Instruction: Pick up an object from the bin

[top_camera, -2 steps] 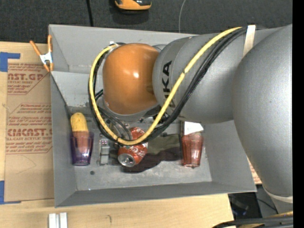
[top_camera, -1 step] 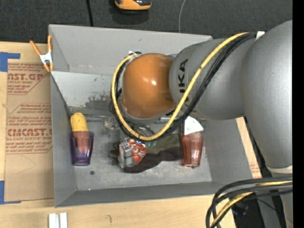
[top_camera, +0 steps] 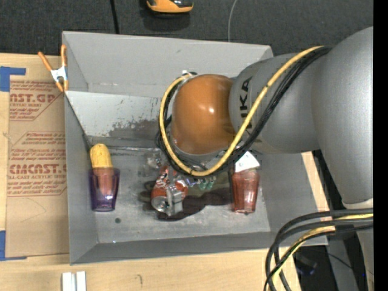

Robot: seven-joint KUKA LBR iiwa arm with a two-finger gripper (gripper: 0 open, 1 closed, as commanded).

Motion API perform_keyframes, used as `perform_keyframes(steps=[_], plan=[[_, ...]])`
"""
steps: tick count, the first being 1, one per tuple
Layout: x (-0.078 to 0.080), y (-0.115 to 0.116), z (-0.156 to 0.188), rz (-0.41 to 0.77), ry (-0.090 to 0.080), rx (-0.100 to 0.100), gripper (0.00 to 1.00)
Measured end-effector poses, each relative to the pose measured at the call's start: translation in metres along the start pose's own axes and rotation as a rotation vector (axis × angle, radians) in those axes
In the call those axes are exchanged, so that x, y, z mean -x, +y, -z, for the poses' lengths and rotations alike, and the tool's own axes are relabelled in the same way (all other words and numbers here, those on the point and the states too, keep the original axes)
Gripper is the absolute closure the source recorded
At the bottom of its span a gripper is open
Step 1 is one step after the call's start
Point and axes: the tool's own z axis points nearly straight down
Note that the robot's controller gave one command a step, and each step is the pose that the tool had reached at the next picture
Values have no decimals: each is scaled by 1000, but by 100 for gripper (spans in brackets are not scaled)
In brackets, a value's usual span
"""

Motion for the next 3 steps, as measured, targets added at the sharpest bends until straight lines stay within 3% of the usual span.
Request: perform_keyframes(steps=[1,2,3], plan=[[13,-18,-9,-135,-2,-1,0],[17,-40,-60,156,0,0,0],[34,-38,-56,55,-5,1,100]])
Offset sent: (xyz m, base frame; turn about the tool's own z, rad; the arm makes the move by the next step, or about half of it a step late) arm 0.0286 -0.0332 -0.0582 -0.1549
